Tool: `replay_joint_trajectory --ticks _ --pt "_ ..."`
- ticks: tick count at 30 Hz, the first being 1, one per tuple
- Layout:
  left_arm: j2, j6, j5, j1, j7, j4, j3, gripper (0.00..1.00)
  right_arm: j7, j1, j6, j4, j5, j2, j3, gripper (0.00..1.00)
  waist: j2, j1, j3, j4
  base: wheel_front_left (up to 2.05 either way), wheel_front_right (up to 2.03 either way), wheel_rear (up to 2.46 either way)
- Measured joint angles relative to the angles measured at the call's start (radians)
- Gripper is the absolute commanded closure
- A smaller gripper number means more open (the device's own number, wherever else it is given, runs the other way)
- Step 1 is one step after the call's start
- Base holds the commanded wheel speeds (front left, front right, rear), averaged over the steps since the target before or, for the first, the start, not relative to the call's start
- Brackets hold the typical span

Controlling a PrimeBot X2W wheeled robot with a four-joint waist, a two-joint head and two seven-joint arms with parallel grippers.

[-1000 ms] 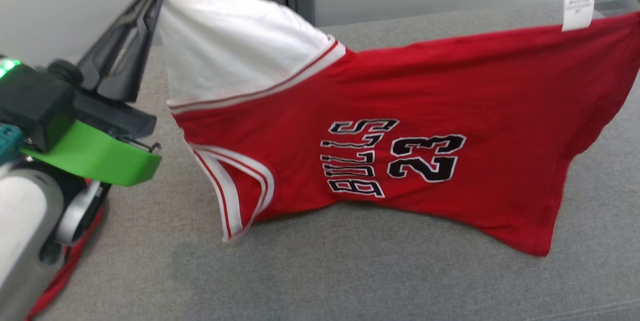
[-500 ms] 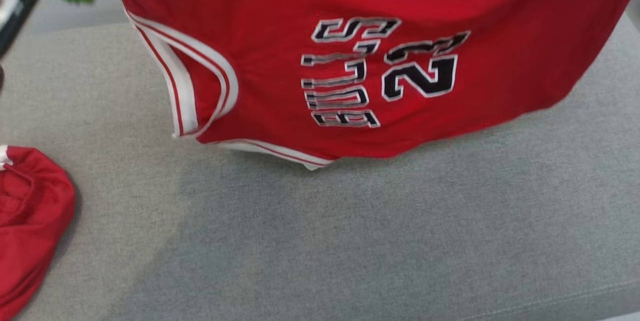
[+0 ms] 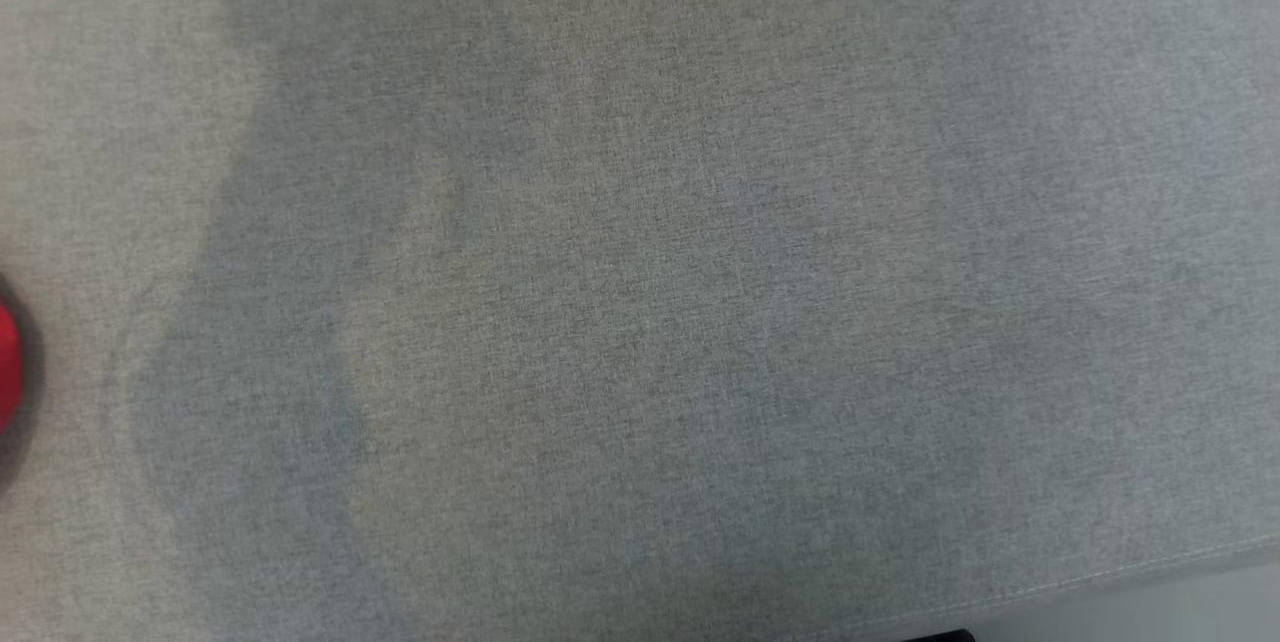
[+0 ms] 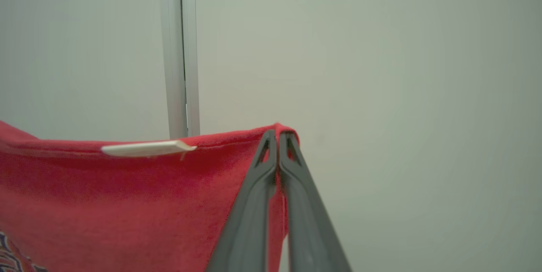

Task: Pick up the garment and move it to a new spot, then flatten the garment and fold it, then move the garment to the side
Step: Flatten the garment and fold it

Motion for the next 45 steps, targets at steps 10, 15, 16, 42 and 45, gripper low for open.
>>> replay_joint_trajectory --ticks 10,15,16,42,45 --pt "-0.002 -0.032 0.066 0.315 -0.004 -0.384 0.158 1.0 -0.068 0.07 0.0 0.087 0.023 -0.024 0.114 1.0 0.0 0.0001 0.137 0.045 0.0 0.0 0.0" --pt "0.032 -0.052 0.078 0.631 -0.004 -0.539 0.226 1.0 -0.071 0.214 0.0 0.03 0.044 -0.041 0.101 1.0 0.0 0.0001 0.127 0.079 0.0 0.0 0.0" --pt "0.035 -0.053 0.078 0.684 -0.004 -0.562 0.237 1.0 -0.071 0.248 0.0 0.017 0.049 -0.044 0.088 1.0 0.0 0.0 0.119 0.083 0.0 0.0 0.0" --pt "0.046 -0.036 0.11 1.971 -0.004 -0.948 0.372 1.0 -0.072 1.258 0.0 -0.424 -0.067 -0.112 -0.195 1.0 0.0 -0.0004 -0.322 0.053 0.0 0.0 0.0" --pt "0.038 -0.043 0.11 1.992 -0.004 -0.953 0.375 1.0 -0.072 1.295 0.0 -0.433 -0.07 -0.106 -0.217 1.0 0.0 -0.0004 -0.347 0.048 0.0 0.0 0.0"
